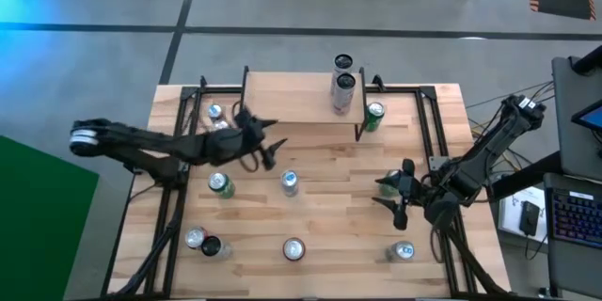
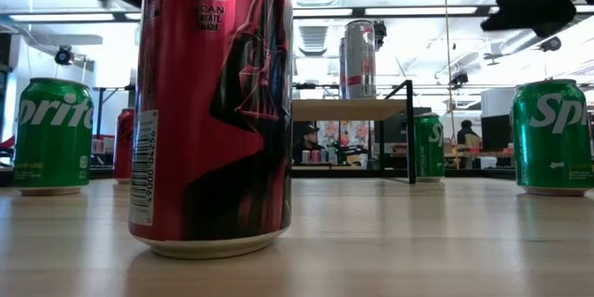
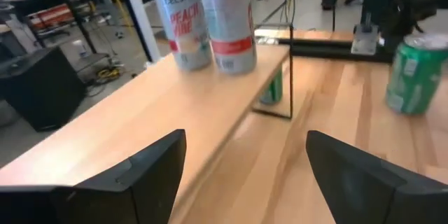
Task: Place canned beverage on shelf
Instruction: Put the white pink soda can on the shelf aligned with the other white pink soda can
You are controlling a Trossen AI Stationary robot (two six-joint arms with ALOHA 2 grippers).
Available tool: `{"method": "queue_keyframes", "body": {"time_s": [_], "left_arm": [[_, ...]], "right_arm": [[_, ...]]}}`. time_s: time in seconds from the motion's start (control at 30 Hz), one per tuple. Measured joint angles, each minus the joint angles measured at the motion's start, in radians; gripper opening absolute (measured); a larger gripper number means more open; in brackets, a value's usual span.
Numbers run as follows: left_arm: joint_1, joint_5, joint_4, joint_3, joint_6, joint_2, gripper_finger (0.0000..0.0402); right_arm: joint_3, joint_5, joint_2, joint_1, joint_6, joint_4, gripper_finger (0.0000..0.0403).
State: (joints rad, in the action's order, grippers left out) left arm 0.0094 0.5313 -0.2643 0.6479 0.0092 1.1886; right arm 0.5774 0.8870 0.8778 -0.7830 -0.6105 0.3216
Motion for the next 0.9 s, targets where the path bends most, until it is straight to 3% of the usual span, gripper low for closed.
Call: {"method": "queue_keyframes", "body": {"time_s": [0.17,0.33,0.73,0.9], "left_arm": [[-0.120,0.064,0.196,-0.018,-0.154,-0.144,0.0278],[-0.196,0.096,0.460,0.026,-0.312,-0.173,0.0278],[-0.296,0.078,0.944,0.245,-0.652,-0.078,0.0278],[-0.375,0.007,1.181,0.400,-0.927,0.001,0.0278]], "right_arm": [[-0.034,0.005,-0.079,0.000,0.111,-0.068,0.0233],[-0.097,0.002,-0.164,0.003,0.199,-0.151,0.0233],[-0.144,0.003,-0.303,0.029,0.322,-0.156,0.0233],[-0.139,-0.002,-0.340,0.029,0.347,-0.152,0.0233]]}}
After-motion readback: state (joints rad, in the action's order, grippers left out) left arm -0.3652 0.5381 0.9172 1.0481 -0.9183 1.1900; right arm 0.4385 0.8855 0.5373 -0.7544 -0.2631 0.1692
